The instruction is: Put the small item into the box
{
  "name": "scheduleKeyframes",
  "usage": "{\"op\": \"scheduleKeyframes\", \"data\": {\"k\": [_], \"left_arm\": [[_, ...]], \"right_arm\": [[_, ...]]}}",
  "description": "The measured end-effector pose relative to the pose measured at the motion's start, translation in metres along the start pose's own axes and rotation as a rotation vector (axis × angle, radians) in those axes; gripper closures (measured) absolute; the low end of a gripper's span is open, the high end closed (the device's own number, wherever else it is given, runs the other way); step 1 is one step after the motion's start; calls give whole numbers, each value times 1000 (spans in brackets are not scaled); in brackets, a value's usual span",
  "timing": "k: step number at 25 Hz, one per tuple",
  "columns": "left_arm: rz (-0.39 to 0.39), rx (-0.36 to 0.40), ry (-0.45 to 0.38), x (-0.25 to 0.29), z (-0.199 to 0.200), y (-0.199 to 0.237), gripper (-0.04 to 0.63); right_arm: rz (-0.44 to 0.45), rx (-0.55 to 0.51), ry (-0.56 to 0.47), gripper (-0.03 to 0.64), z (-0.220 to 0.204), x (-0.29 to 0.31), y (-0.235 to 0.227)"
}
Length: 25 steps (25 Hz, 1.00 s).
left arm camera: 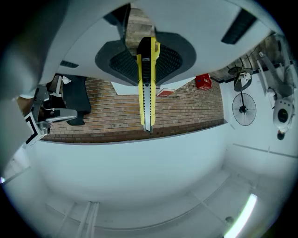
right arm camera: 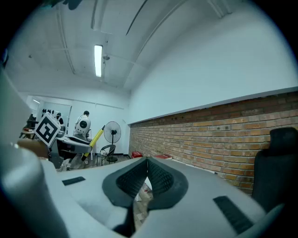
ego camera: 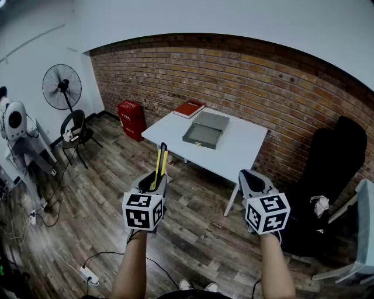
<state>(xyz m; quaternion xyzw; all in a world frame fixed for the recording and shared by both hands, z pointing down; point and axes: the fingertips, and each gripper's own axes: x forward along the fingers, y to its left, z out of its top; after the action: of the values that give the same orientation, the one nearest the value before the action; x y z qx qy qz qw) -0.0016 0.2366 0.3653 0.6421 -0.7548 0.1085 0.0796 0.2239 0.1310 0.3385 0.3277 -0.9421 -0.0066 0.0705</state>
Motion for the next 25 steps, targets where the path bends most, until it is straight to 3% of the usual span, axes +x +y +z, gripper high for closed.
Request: {"op": "scheduleKeyframes", "data": {"k": [25], "left_arm": [[-52, 11, 13, 33, -21, 38, 465]], "right_arm": [[-61, 21, 14, 597, -1, 41, 22]]}}
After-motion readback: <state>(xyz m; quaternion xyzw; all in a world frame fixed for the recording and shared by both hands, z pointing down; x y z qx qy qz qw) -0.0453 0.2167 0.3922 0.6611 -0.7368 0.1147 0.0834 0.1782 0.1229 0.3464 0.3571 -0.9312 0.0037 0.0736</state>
